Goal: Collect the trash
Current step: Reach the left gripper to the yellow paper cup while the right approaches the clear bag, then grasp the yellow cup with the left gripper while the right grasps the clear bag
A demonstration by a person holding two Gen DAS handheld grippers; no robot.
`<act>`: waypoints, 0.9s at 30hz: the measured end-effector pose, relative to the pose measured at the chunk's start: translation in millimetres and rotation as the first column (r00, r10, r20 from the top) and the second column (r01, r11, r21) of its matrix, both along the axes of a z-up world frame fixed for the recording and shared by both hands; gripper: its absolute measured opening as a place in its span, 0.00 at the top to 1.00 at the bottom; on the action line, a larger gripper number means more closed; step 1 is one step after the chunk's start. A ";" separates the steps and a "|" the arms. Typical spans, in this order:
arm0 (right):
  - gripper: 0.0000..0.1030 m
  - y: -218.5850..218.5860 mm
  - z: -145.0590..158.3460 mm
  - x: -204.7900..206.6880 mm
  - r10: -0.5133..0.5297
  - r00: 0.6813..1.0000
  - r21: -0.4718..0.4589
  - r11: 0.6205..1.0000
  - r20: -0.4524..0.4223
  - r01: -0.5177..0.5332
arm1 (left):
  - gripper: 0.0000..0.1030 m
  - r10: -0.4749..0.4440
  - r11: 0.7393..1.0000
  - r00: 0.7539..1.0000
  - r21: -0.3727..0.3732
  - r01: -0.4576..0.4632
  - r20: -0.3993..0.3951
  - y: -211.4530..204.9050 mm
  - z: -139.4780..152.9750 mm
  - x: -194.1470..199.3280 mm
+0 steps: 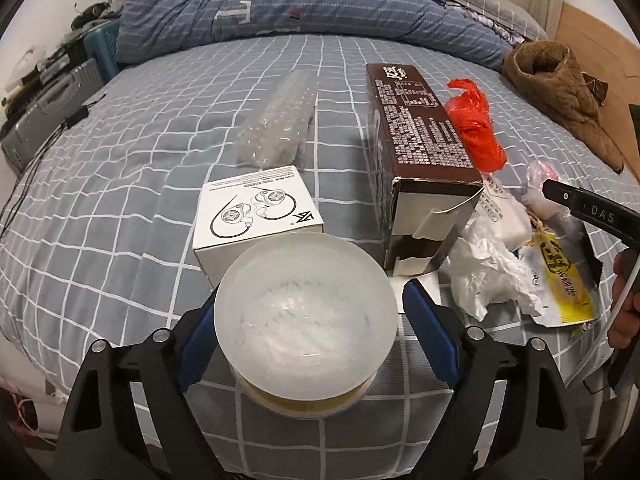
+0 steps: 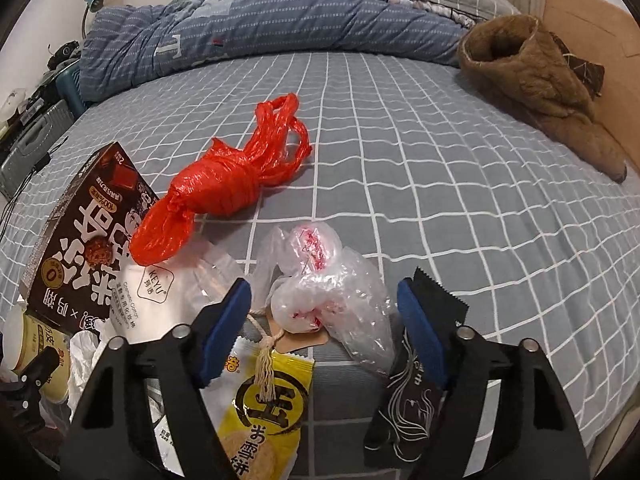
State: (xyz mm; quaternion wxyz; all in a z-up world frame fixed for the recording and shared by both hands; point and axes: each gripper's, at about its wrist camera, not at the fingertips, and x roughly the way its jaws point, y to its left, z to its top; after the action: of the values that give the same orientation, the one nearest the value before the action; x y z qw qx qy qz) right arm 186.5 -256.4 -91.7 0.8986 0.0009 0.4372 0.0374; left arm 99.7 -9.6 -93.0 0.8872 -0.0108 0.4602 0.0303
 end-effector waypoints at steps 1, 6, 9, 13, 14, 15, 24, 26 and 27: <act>0.37 0.4 -1.3 0.6 0.000 1.000 -0.003 1.000 -0.005 0.000 | 0.21 0.003 1.000 1.000 0.002 -0.003 -0.002 0.6 -1.1 0.2; 0.49 0.9 -4.1 2.1 -0.002 1.000 0.006 1.000 -0.014 0.002 | 0.30 0.023 1.000 1.000 -0.009 -0.023 -0.002 7.4 -5.8 0.5; 0.53 6.2 -2.6 1.5 0.005 1.000 -0.012 1.000 -0.010 -0.005 | 0.30 0.019 1.000 1.000 -0.016 -0.019 0.002 9.0 -3.7 -1.3; 0.54 10.7 1.0 -1.9 0.009 1.000 -0.027 1.000 0.004 -0.008 | 0.30 0.017 1.000 1.000 -0.026 -0.017 0.006 10.8 -2.1 -3.6; 0.54 11.1 2.0 -2.7 0.007 1.000 -0.030 1.000 0.008 -0.007 | 0.30 0.015 0.999 1.000 -0.028 -0.015 0.008 10.9 -0.8 -4.0; 0.54 11.4 3.6 -3.7 0.005 1.000 -0.033 0.999 0.013 -0.005 | 0.30 0.014 0.999 1.000 -0.029 -0.013 0.013 11.1 1.1 -5.2; 0.54 10.0 30.1 -21.3 -0.020 0.996 -0.028 0.999 0.083 0.023 | 0.30 0.005 0.999 0.999 -0.042 -0.003 0.050 10.7 16.3 -10.7; 0.54 10.4 34.8 -27.1 -0.024 0.995 -0.031 0.999 0.092 0.027 | 0.30 0.000 0.999 0.998 -0.041 0.002 0.057 9.0 19.2 -12.4; 0.54 10.6 36.3 -29.6 -0.024 0.995 -0.030 0.999 0.096 0.027 | 0.30 -0.002 0.999 0.998 -0.043 0.004 0.061 8.5 20.8 -13.8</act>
State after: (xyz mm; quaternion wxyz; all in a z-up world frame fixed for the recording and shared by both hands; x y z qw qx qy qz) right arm 156.9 -245.8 -55.3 0.9187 -0.0094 0.3943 0.0190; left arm 86.0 -1.1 -72.2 0.9005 -0.0299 0.4335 0.0188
